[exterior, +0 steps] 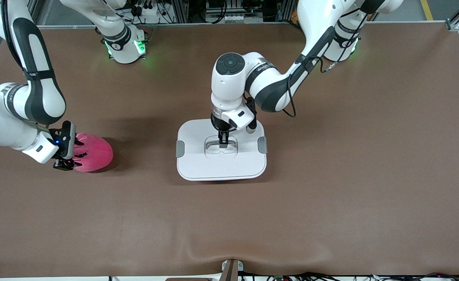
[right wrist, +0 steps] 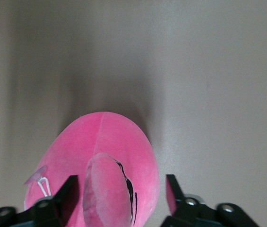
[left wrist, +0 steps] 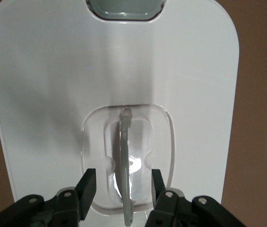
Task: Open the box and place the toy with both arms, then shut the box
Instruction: 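Close the left gripper on the handle while the right gripper grasps the toy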
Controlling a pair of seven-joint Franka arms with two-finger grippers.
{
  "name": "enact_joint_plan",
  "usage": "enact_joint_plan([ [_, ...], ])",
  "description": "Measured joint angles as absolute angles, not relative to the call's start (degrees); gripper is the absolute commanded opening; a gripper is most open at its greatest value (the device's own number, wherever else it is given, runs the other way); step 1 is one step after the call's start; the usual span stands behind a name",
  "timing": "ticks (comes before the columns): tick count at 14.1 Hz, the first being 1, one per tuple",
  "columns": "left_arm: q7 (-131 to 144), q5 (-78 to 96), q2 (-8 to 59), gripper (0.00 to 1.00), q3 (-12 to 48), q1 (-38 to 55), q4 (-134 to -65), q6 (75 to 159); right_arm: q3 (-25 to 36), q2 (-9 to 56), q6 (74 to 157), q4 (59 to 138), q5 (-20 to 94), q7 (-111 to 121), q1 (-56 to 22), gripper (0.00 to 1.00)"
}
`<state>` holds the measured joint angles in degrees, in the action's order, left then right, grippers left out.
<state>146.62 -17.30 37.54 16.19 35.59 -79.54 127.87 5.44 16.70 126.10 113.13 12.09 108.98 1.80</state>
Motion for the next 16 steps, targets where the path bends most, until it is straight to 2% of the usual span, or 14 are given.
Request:
enact_joint_plan([
  [1, 146.7, -17.3, 37.7, 0.49, 16.0, 35.8, -79.5, 128.1, 5.4, 16.7, 126.1, 113.1, 12.1, 108.9, 1.8, 0.0],
  [7, 146.7, -17.3, 37.9, 0.33, 15.4, 36.0, -79.5, 128.8, 5.5, 16.7, 125.8, 113.1, 12.1, 108.9, 2.1, 0.0],
  [10, 146.7, -17.3, 38.3, 0.19, 15.3, 36.0, -79.5, 129.3, 5.5, 16.7, 125.8, 113.1, 12.1, 108.9, 2.2, 0.0],
  [11, 146.7, -17.3, 38.4, 0.11, 15.3, 36.0, -79.5, 129.4, 5.5, 16.7, 125.8, 113.1, 12.1, 109.0, 2.2, 0.0],
  [15, 146.7, -17.4, 38.5, 0.0, 15.3, 36.0, -79.5, 129.6, 5.5, 16.7, 125.4, 112.9, 12.1, 108.9, 2.3, 0.0],
  [16, 146.7, -17.5, 38.5, 0.0, 15.3, 36.0, -79.4, 129.6, 5.5, 16.7, 124.9, 112.8, 12.1, 108.9, 2.3, 0.0],
])
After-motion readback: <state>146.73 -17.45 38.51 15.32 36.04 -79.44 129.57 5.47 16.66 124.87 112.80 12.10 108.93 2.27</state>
